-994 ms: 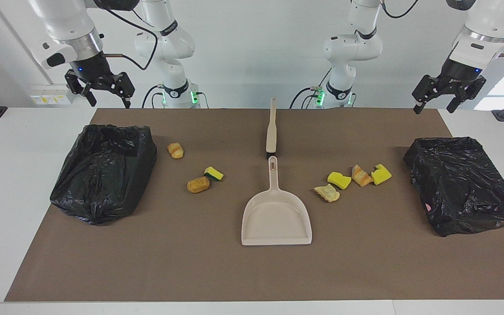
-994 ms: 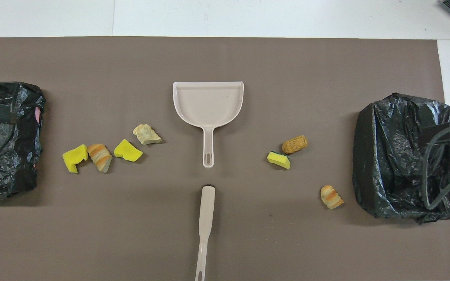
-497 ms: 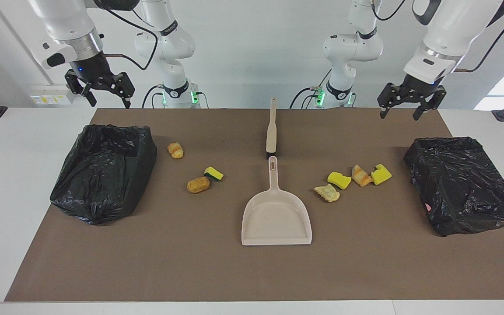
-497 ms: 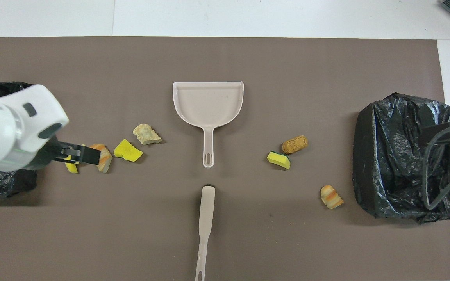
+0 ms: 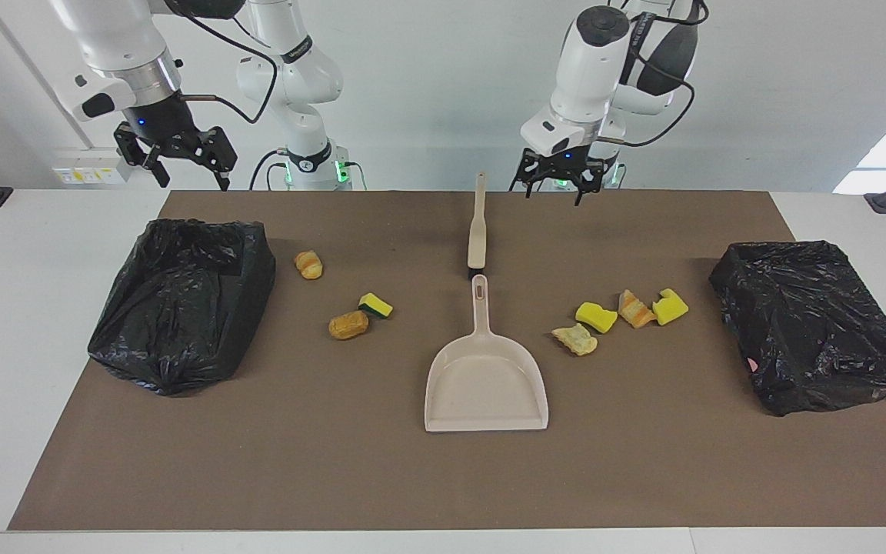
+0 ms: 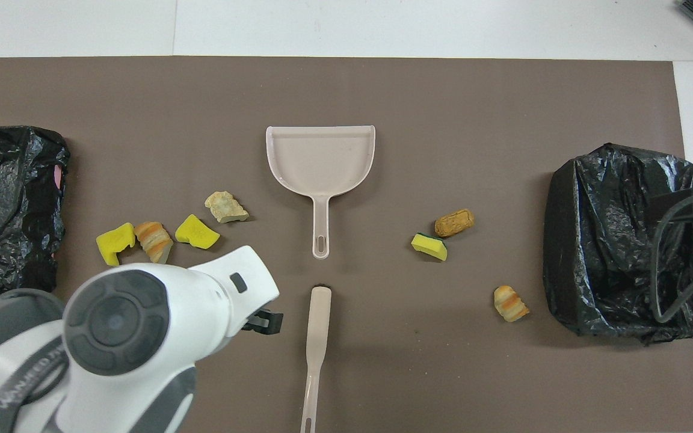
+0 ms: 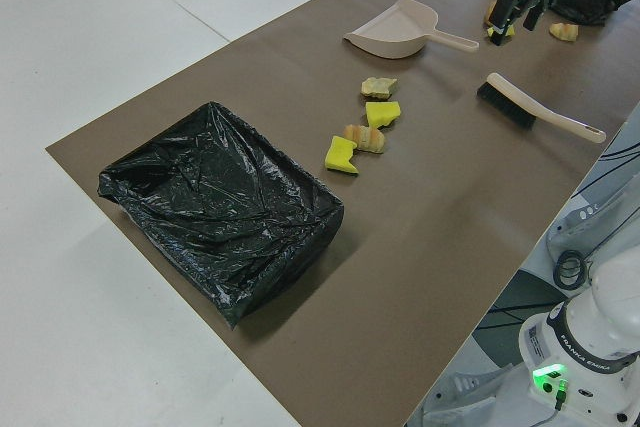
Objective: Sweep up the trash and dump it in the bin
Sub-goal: 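Reach the left gripper down to the beige brush handle and grasp it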
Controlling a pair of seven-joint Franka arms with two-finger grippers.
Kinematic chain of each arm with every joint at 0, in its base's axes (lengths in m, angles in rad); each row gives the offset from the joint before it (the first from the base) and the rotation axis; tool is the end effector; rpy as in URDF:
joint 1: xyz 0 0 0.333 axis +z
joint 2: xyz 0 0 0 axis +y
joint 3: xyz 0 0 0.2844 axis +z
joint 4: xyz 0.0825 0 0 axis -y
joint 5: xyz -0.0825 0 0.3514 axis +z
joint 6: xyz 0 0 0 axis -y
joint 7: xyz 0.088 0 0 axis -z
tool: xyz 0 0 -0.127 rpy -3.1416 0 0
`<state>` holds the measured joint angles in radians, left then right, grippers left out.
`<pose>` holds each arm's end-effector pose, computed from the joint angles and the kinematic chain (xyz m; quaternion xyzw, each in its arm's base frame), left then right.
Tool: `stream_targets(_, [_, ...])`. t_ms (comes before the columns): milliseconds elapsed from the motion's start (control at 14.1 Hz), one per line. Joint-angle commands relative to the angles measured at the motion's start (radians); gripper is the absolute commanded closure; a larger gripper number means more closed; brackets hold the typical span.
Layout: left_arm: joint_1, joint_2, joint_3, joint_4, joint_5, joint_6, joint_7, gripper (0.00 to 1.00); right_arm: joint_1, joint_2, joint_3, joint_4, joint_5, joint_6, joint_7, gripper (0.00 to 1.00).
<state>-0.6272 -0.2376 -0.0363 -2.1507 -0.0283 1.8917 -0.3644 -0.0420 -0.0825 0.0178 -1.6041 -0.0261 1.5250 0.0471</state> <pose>0.3582 -0.2842 0.4597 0.9895 -0.1439 -0.0138 0.0027 0.4939 -0.0150 0.5963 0.9992 -0.0363 0.0019 0.0138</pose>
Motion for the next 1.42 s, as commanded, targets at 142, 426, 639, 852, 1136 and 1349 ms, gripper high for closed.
stream_targets(142, [-0.212, 0.004, 0.021, -0.228, -0.005, 0.242, -0.172, 0.0, -0.004, -0.011, 0.005, -0.013, 0.011, -0.003, 0.01, 0.0])
stream_targets(426, [-0.328, 0.027, 0.019, -0.325, -0.005, 0.337, -0.26, 0.0, -0.004, -0.011, 0.005, -0.013, 0.011, -0.003, 0.01, 0.0])
stream_targets(639, [-0.344, 0.034, 0.019, -0.351, -0.005, 0.377, -0.274, 0.0, -0.004, -0.011, 0.005, -0.013, 0.011, -0.003, 0.01, 0.0])
stream_targets(852, [-0.319, 0.05, 0.024, -0.351, -0.004, 0.397, -0.257, 0.0, -0.004, -0.008, 0.005, -0.008, 0.011, 0.0, 0.01, 0.0])
stream_targets(1136, [-0.313, 0.072, 0.024, -0.351, -0.004, 0.417, -0.248, 0.0, -0.002, -0.008, 0.008, -0.01, 0.009, 0.0, 0.004, 0.0])
stream_targets(1349, [-0.315, 0.072, 0.024, -0.35, -0.004, 0.402, -0.249, 0.15, 0.014, -0.01, 0.014, -0.011, 0.008, 0.0, 0.005, 0.0])
